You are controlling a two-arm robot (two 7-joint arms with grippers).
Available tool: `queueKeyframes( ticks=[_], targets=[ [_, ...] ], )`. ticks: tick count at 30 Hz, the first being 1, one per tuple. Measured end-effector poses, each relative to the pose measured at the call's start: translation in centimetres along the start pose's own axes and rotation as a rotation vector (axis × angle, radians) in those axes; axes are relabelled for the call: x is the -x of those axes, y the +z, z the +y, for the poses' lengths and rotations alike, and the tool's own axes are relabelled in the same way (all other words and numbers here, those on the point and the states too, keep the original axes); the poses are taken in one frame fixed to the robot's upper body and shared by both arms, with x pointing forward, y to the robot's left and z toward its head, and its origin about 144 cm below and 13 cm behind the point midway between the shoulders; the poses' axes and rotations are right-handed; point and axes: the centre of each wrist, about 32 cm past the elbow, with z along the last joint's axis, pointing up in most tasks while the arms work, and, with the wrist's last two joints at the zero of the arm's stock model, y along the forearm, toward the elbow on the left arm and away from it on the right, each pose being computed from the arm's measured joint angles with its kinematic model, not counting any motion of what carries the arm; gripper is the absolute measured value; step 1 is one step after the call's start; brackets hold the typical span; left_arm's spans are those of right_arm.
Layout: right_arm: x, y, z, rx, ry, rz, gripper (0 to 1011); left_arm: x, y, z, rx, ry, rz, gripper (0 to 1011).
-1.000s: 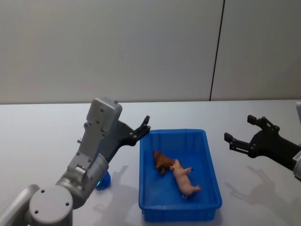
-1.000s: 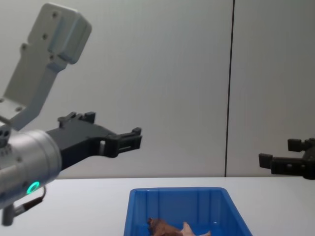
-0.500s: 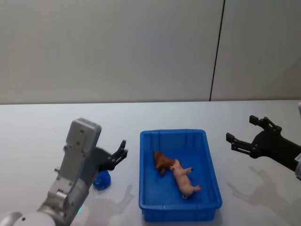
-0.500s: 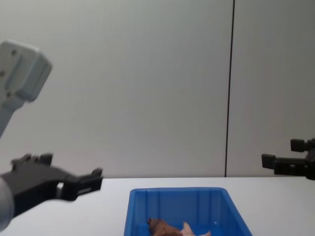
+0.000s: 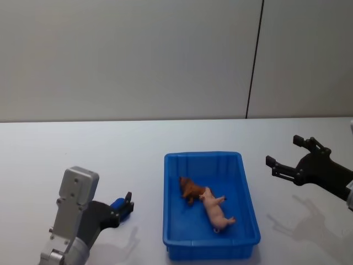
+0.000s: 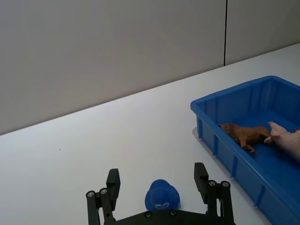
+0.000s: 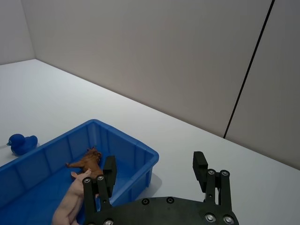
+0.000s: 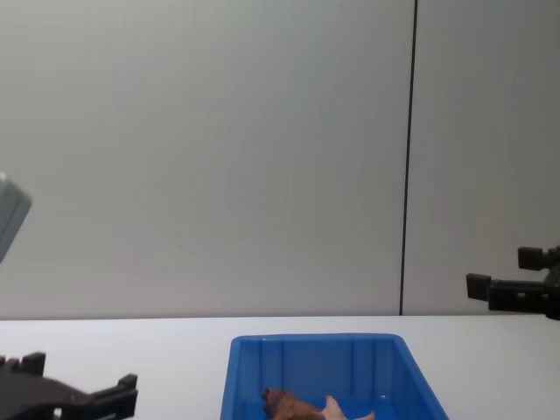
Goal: Pick up the two dolls from the table and place them into the box.
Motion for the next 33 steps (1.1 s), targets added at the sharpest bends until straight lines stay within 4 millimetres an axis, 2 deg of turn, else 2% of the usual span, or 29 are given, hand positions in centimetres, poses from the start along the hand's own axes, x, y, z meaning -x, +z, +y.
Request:
queueKeyframes(
  ticks=[8,17,33],
  targets=[
    [0.0,0.0,0.0,0.001,0.000,0.000,1001,-0.6,-1.7,-0.3,-0.010,-0.018,0.042,1001],
    [0.0,0.0,0.0,0.001,0.000,0.000,1001,-1.3,-3.3,-1.5,-0.010,-0.053,0.076,1001],
    [0.0,0.0,0.0,0.001,0.000,0.000,1001,-2.4,-4.9,-3.6,-0.039,-0.086,0.099,1001]
  ],
)
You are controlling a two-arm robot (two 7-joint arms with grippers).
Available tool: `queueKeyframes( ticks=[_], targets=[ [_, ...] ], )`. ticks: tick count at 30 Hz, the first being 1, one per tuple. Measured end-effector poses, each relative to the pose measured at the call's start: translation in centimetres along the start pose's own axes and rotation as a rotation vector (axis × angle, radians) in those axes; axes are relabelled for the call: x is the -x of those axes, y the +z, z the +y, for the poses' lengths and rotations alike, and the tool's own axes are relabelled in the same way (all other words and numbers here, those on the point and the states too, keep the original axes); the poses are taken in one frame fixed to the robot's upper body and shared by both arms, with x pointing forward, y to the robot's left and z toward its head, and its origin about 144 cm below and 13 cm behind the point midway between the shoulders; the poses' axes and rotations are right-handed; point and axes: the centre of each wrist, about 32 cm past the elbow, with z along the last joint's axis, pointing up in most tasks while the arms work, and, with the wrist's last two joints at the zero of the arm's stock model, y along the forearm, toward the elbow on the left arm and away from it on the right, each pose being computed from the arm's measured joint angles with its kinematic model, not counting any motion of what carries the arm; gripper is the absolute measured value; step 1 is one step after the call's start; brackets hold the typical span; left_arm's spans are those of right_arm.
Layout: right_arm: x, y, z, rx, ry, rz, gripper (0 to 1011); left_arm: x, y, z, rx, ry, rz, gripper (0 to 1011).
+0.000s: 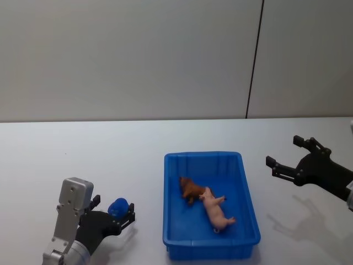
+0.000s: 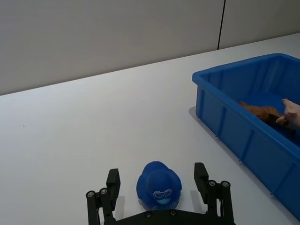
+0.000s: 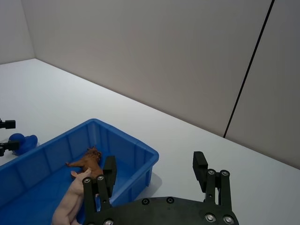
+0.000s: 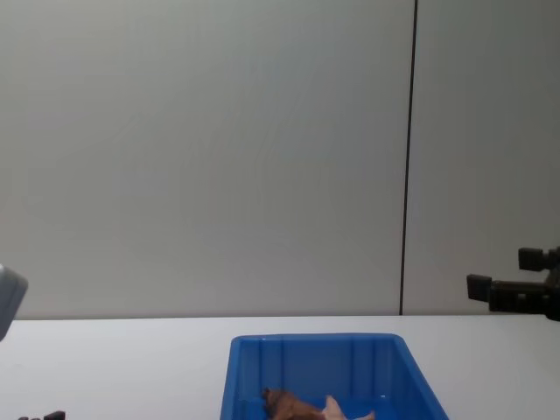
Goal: Pick up the two dolls from the table and place them into the box.
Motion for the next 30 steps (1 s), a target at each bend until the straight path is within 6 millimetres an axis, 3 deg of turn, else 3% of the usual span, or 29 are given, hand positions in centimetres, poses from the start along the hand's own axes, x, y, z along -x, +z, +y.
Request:
queueKeyframes(
  ticks=[8,12,24,30],
  targets=[
    [0.0,0.0,0.0,0.000,0.000,0.000,1001,-0.5,-0.3,-1.1,-0.022,-0.013,-0.008,997],
    [0.0,0.0,0.0,0.000,0.000,0.000,1001,-0.6,-0.3,-1.5,-0.032,-0.019,-0.012,924],
    [0.0,0.0,0.0,0.000,0.000,0.000,1001,-0.8,-0.2,-2.4,-0.059,-0.031,-0.027,578],
    [0.0,0.0,0.0,0.000,0.000,0.000,1001,-0.8,-0.2,-2.6,-0.066,-0.033,-0.031,534]
  ],
)
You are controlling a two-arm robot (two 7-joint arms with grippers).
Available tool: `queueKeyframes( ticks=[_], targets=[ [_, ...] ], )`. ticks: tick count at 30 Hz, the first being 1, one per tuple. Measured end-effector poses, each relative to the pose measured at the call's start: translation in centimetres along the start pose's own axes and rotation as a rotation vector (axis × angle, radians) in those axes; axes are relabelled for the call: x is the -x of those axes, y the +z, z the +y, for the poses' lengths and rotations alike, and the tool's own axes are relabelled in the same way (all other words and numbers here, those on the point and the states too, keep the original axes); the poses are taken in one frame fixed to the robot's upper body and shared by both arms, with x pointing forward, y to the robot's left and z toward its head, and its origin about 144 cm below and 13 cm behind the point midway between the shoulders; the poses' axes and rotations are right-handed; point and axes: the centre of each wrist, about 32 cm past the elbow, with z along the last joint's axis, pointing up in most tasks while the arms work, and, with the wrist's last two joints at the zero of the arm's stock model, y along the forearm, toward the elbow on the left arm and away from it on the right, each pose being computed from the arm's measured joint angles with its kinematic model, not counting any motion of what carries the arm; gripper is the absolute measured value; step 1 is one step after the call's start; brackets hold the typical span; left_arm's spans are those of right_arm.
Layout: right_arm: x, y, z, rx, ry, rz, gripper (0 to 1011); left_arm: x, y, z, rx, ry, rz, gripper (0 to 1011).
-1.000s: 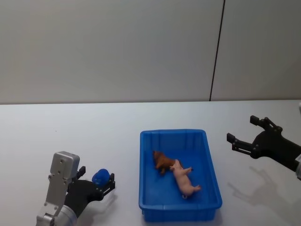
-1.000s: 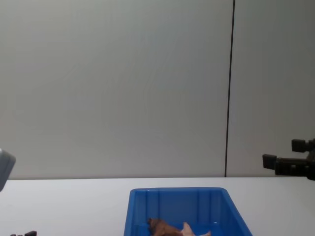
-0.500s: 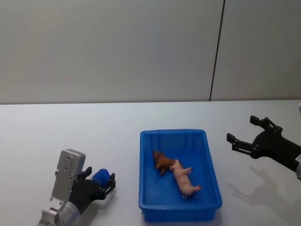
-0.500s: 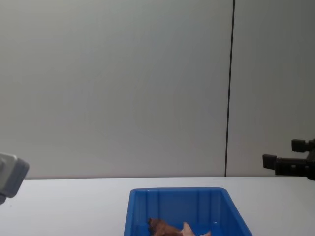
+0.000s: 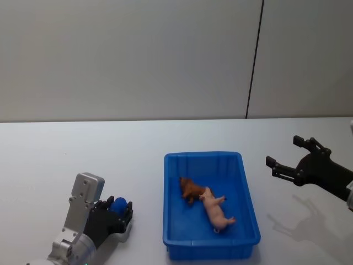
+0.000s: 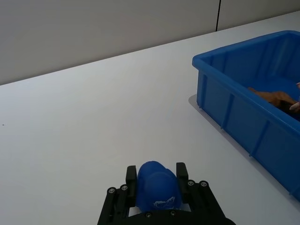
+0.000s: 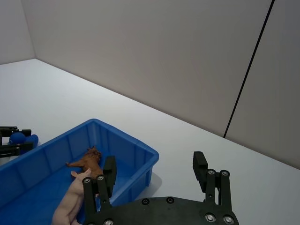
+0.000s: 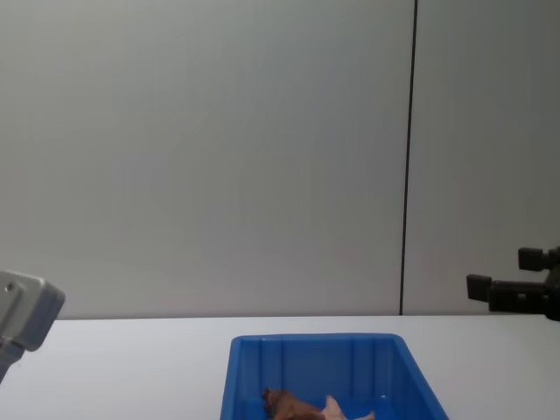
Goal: Pick up the two dolls from the table and place them into the box.
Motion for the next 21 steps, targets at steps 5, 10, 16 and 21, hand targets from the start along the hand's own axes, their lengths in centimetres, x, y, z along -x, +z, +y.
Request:
queueKeyframes(
  ticks=[5,10,16,21],
  targets=[
    [0.0,0.0,0.0,0.000,0.000,0.000,1001,-0.1,0.2,-0.1,-0.004,0.000,-0.007,495],
    [0.0,0.0,0.0,0.000,0.000,0.000,1001,-0.1,0.7,0.0,0.010,0.001,-0.020,462],
    [0.0,0.0,0.0,0.000,0.000,0.000,1001,-0.4,2.4,0.1,0.052,0.003,-0.054,423],
    [0.0,0.0,0.0,0.000,0.000,0.000,1001,-0.5,4.3,0.1,0.097,-0.009,-0.090,391]
  ],
)
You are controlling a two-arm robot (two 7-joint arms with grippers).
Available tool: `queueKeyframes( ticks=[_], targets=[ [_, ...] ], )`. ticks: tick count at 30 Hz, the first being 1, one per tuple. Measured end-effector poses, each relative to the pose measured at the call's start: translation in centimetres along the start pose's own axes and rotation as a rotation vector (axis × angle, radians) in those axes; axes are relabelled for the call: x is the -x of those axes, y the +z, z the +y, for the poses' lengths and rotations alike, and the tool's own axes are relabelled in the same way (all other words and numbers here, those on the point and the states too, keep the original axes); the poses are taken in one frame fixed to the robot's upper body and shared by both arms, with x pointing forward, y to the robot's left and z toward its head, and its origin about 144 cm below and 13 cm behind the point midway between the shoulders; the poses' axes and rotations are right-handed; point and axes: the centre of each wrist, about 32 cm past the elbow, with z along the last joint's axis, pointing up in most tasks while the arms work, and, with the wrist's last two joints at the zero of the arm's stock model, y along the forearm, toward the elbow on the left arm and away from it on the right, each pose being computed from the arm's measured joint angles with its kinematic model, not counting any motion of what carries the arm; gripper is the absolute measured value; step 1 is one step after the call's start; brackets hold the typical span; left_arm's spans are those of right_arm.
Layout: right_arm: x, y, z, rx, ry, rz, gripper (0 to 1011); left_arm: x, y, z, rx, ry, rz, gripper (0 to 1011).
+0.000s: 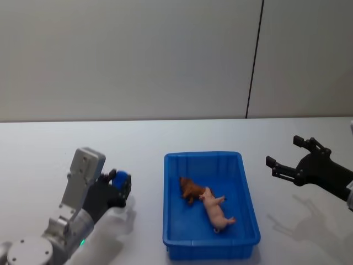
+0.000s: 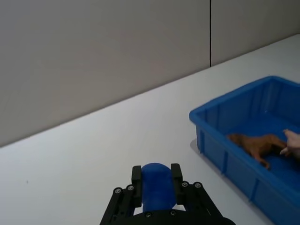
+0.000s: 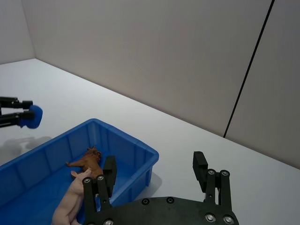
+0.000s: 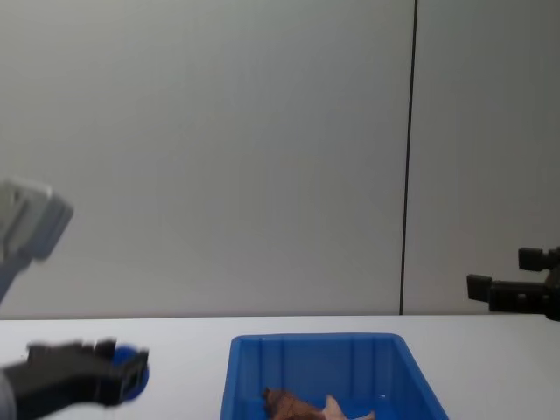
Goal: Pick up the two dolls from the table and place them into the box.
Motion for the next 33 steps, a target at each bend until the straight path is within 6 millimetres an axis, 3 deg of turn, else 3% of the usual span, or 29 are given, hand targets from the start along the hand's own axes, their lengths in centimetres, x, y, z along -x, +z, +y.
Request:
queueKeyframes(
  ticks=[16,28,33],
  targets=[
    [0.0,0.0,0.0,0.000,0.000,0.000,1001,0.7,7.9,-2.4,0.186,-0.163,-0.127,275],
    [0.0,0.0,0.0,0.000,0.000,0.000,1001,3.3,10.3,-5.1,0.251,-0.316,-0.136,207],
    [0.0,0.0,0.0,0.000,0.000,0.000,1001,4.4,10.5,-6.2,0.255,-0.369,-0.129,349]
  ],
)
